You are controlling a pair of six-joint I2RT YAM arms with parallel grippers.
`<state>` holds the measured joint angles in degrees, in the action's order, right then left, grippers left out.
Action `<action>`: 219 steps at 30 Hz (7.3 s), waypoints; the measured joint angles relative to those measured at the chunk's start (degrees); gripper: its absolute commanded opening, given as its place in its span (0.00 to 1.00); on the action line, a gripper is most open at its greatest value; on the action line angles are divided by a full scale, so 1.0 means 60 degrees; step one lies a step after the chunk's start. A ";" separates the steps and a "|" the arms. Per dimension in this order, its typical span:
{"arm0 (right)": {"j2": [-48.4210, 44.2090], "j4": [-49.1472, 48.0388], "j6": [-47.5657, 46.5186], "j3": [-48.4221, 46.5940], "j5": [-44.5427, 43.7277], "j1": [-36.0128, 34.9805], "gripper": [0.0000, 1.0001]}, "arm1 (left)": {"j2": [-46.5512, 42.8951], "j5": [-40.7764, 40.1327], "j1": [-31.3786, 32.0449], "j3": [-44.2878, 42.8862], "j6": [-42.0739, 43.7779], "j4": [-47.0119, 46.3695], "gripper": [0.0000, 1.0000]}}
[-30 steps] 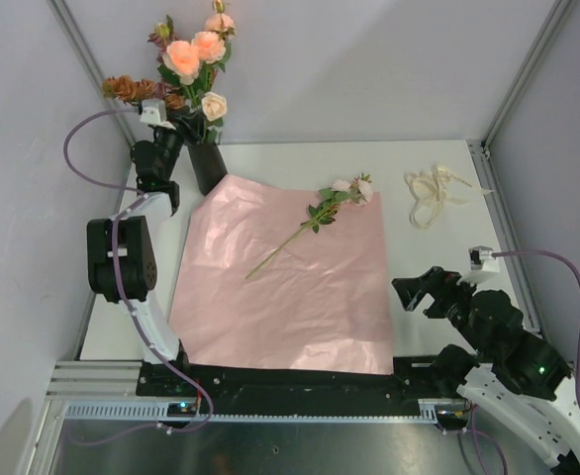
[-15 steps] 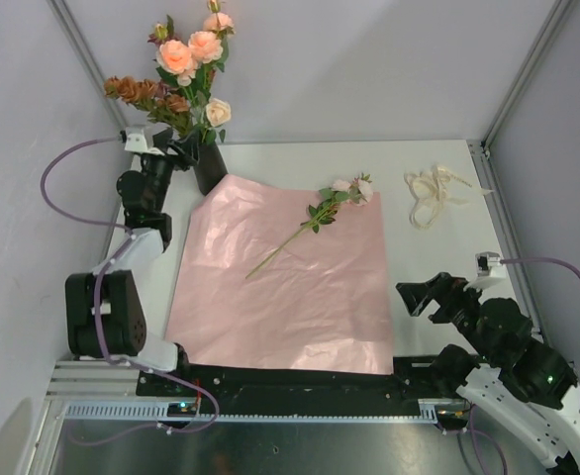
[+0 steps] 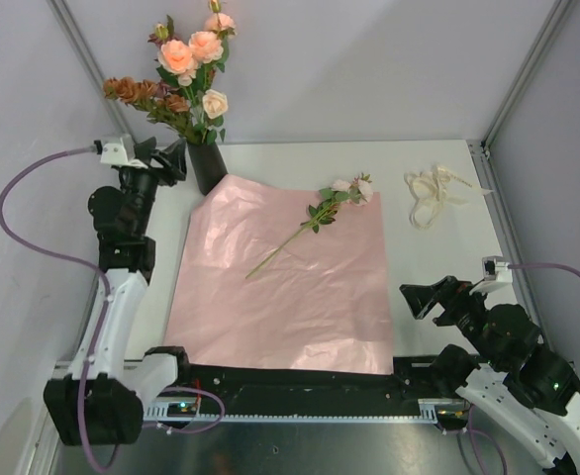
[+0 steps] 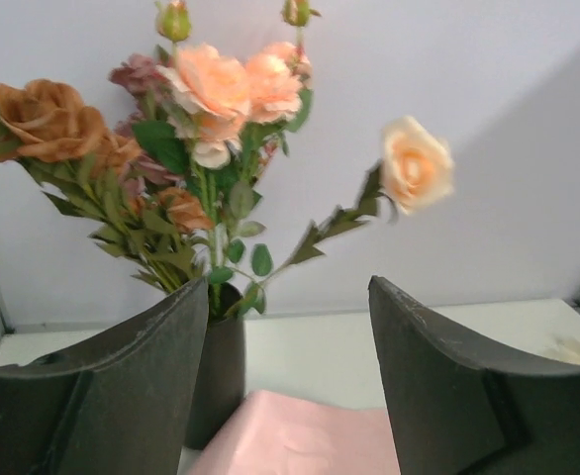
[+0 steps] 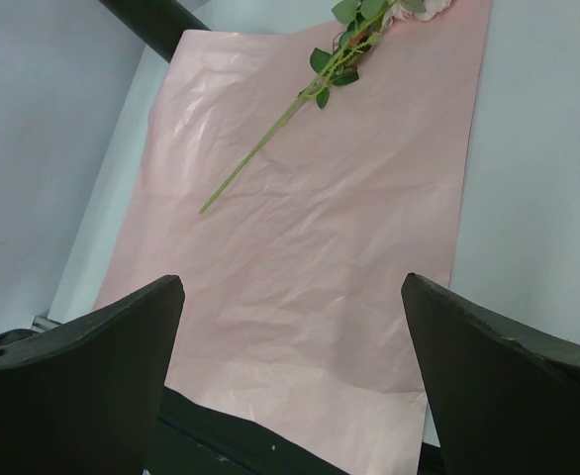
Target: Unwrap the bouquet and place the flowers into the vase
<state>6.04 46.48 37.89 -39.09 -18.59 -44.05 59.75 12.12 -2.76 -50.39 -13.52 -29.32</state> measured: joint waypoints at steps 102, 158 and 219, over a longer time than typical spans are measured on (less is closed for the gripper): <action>-0.0393 -0.0080 -0.0033 0.0066 0.0138 -0.0007 0.99 | 0.6240 0.0197 0.5941 -0.6874 0.2080 0.9377 0.00; 0.0951 -0.2881 0.1133 0.1173 -0.0306 0.0109 0.98 | 0.7686 -0.1483 0.7329 -0.2557 0.0517 0.7970 0.43; 0.2382 -0.2929 0.0426 0.1443 -0.0339 0.0193 0.99 | 0.4925 -0.1548 0.0736 -0.4586 0.1719 -0.2433 0.00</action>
<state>20.34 28.91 40.45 -30.44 -20.62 -42.89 89.30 2.83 1.65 -77.91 -3.20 -43.92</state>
